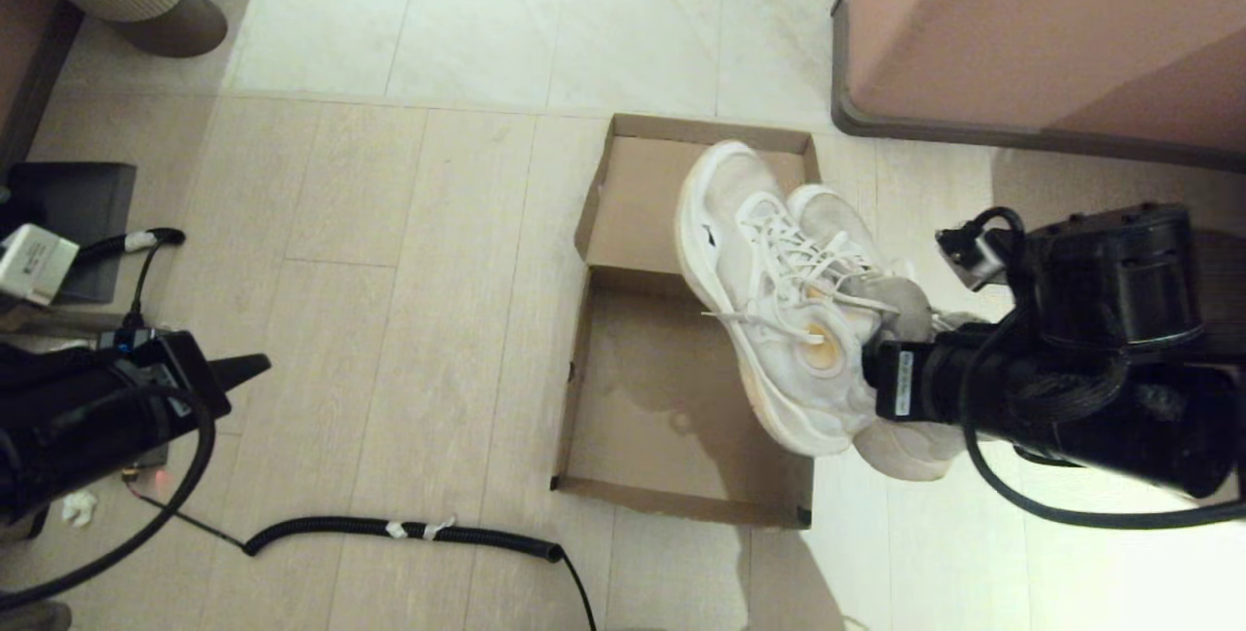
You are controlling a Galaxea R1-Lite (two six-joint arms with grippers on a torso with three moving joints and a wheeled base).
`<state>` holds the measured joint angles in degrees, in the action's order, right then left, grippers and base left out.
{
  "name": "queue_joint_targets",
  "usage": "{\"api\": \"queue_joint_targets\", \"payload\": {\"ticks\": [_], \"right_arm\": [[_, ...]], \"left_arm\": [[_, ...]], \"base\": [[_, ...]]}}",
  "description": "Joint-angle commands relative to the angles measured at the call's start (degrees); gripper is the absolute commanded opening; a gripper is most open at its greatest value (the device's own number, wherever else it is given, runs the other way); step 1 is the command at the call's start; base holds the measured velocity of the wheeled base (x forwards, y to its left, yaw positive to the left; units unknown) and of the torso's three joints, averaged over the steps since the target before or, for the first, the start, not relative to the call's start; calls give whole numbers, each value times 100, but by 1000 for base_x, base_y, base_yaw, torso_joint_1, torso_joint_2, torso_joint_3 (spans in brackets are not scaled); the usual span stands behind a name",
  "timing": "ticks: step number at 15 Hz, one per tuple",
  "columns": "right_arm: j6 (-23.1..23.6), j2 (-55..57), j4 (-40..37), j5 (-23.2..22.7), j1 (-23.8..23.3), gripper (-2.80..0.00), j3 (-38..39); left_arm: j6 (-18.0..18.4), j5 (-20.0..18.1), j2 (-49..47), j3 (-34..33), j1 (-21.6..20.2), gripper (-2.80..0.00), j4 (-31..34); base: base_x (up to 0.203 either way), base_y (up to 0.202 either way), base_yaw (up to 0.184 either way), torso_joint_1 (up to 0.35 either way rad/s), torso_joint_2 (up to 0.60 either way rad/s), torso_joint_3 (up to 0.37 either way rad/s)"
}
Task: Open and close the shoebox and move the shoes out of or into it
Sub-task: Put the shoes into the shoe box
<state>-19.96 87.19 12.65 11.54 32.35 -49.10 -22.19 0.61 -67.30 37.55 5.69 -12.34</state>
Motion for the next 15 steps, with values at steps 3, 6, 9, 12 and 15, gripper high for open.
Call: {"api": "queue_joint_targets", "payload": {"ticks": [3, 6, 9, 12, 15], "right_arm": [[6, 1208, 561, 95, 378, -280, -89], [91, 2184, 1339, 129, 457, -280, -90], [293, 3150, 2315, 170, 397, -280, -101], [531, 3907, 3110, 177, 264, -280, -226], [694, 4410, 3460, 168, 133, -280, -476]], "left_arm": [[-14, -8, -197, 24, 2, -280, -22], [-14, 1, -341, 125, 9, -280, -158], [-16, 1, -468, 130, 46, -280, -334], [-23, 1, -418, 73, 55, -280, -357], [-23, 1, -370, 69, 55, -280, -357]], "base": [[0, 0, 0, 0, 0, 0], [0, 0, 0, 0, 0, 0], [0, 0, 0, 0, 0, 0], [0, 0, 0, 0, 0, 0], [0, 0, 0, 0, 0, 0]]}}
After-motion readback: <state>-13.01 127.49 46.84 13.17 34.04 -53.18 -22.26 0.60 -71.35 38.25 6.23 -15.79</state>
